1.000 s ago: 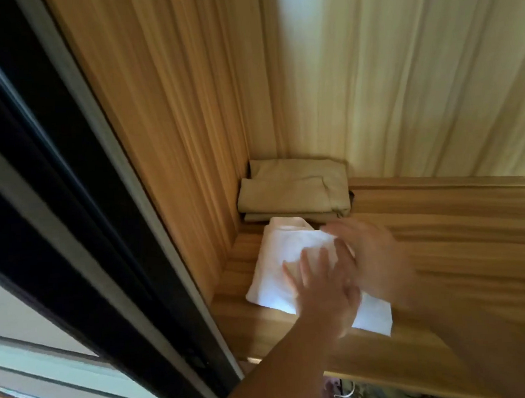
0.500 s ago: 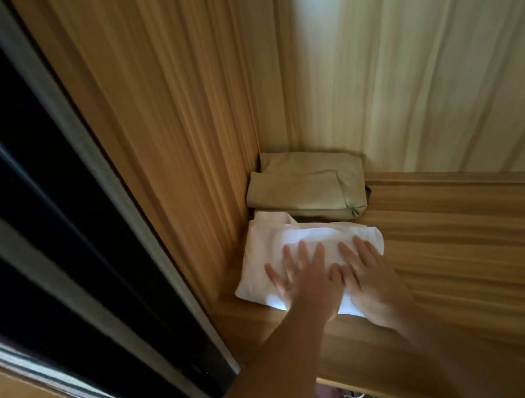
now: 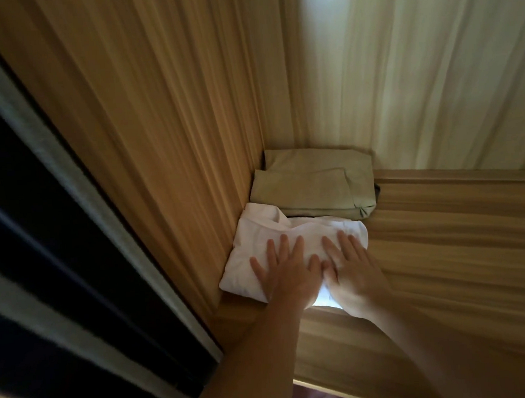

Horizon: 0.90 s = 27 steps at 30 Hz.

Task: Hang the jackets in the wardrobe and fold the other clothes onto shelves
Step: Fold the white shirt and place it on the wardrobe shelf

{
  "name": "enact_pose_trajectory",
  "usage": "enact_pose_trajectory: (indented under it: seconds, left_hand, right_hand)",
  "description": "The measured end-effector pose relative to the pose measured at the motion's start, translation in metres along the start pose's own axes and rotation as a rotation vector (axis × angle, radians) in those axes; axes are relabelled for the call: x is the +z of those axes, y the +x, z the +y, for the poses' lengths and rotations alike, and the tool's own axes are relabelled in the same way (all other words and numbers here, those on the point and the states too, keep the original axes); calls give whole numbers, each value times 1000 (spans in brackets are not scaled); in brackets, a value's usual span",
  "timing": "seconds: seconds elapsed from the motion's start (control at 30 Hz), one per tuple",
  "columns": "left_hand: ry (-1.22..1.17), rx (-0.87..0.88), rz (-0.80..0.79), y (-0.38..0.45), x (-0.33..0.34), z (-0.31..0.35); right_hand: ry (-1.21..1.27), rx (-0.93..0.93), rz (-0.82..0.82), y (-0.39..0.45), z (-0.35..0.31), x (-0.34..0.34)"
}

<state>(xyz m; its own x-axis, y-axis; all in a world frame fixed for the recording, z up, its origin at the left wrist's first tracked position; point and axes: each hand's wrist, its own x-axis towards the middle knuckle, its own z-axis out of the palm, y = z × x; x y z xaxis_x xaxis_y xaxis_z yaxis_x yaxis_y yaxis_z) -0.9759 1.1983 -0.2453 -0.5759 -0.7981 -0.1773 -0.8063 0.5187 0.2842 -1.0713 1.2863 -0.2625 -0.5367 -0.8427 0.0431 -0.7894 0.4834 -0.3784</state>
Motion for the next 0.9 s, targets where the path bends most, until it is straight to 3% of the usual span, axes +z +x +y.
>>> enact_pose_trajectory:
  seconds: [0.3, 0.47, 0.7, 0.8, 0.9]
  left_hand:
    - [-54, 38, -68, -13, -16, 10]
    - [-66, 236, -35, -26, -44, 34]
    - [-128, 576, -117, -69, -78, 104]
    - [-156, 755, -235, -90, -79, 125]
    - [-75, 904, -236, -116, -73, 139]
  right_hand:
    - [-9, 80, -87, -9, -2, -17]
    - [-26, 126, 38, -39, 13, -65]
    - [-91, 471, 197, -126, 64, -165]
    - [-123, 641, 281, -183, 69, -185]
    - [-124, 840, 377, -248, 54, -193]
